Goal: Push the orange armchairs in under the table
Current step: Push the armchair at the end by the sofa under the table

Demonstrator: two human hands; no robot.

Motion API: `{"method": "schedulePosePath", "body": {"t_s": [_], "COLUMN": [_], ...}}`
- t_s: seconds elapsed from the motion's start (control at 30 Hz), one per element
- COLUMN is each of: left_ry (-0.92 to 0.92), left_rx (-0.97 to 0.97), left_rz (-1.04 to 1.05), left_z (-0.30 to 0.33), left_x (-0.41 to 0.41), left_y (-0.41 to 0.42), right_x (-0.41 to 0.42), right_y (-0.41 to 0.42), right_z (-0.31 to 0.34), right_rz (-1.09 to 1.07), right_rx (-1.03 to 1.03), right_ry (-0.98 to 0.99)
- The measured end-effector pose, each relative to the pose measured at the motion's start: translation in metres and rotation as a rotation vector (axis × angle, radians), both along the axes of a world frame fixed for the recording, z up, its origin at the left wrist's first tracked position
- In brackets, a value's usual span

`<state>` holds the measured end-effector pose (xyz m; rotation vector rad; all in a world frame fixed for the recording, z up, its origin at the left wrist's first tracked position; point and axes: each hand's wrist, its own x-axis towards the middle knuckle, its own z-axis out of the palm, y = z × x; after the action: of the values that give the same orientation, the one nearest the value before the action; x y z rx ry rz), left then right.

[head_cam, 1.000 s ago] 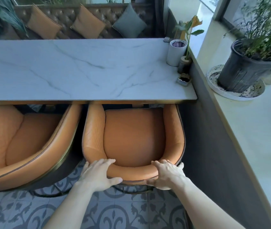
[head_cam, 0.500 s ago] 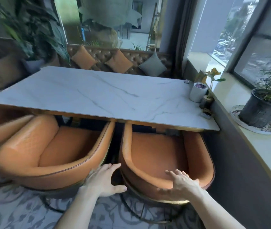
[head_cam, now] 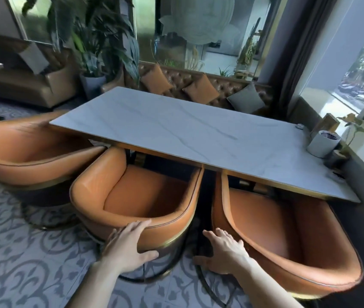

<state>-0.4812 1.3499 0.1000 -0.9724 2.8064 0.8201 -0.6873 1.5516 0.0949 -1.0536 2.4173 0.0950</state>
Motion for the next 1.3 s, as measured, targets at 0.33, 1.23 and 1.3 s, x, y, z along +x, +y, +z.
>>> {"method": "schedulePosePath", "body": {"t_s": [0.33, 1.23, 1.3], "left_ry": [-0.110, -0.290, -0.285], "left_rx": [0.085, -0.075, -0.069], "left_rz": [0.008, -0.590, -0.603], "left_z": [-0.052, -0.169, -0.167], "left_x": [0.043, 0.021, 0.017], "left_y": [-0.178, -0.394, -0.396], "right_x": [0.037, 0.110, 0.107], "right_y": [-0.179, -0.337, -0.340], "right_z": [-0.070, -0.156, -0.155], "right_rz": [0.034, -0.244, -0.273], "right_rx": [-0.030, 0.044, 0.044], "right_ry": [-0.093, 0.063, 0.039]}}
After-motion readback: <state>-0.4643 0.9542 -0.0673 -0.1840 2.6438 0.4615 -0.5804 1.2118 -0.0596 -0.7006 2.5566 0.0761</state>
